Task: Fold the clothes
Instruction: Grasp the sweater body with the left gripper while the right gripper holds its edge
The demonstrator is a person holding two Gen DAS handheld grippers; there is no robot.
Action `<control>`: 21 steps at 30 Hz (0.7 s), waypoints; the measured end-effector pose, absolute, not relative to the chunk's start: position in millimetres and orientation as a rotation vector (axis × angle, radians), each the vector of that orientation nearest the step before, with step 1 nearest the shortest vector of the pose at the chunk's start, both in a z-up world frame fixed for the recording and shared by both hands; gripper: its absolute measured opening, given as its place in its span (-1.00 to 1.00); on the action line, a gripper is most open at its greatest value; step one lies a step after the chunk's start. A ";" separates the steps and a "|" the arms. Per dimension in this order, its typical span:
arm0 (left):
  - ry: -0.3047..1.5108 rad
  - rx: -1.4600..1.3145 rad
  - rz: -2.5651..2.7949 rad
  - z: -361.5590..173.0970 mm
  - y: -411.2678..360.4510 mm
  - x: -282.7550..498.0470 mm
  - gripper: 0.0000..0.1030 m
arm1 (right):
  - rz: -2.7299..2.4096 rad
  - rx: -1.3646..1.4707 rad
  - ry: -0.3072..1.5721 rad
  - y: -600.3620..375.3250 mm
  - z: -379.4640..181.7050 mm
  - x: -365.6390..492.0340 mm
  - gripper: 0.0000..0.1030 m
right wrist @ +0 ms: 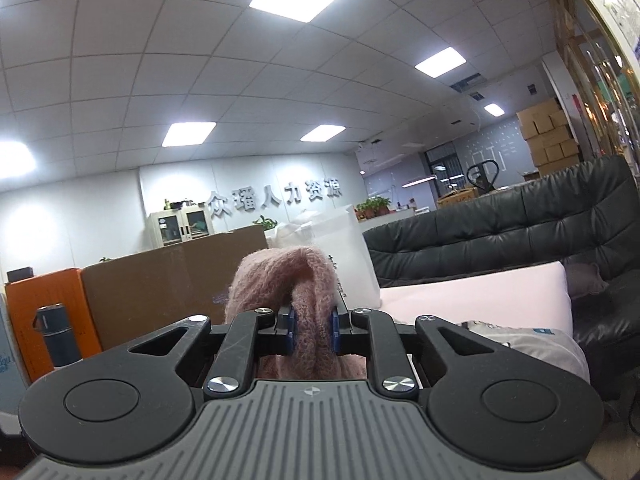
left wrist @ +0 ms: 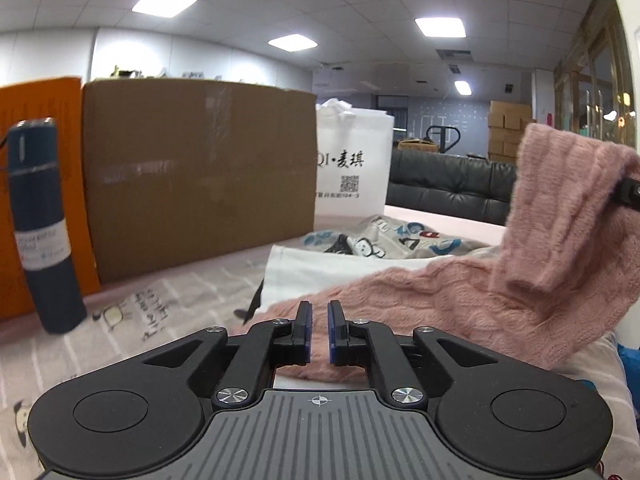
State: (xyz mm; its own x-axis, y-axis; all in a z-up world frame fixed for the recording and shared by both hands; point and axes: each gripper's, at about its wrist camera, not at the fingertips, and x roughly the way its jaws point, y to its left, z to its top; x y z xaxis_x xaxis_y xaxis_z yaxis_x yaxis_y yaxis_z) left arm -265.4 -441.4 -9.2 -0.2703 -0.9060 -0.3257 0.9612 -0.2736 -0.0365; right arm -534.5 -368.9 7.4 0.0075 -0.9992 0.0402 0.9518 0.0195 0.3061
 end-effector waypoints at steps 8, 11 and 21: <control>0.363 0.223 -1.814 -13.3 -449.9 -254.5 -0.55 | -1.669 0.188 -0.315 -345.7 3.8 -560.5 -0.74; 0.395 0.154 -1.799 -13.8 -450.3 -248.6 0.01 | -1.732 0.175 -0.320 -340.6 -0.3 -574.9 -0.75; 0.519 0.126 -1.821 -22.9 -473.2 -261.6 0.53 | -1.872 0.192 -0.287 -357.6 -24.3 -601.3 -0.75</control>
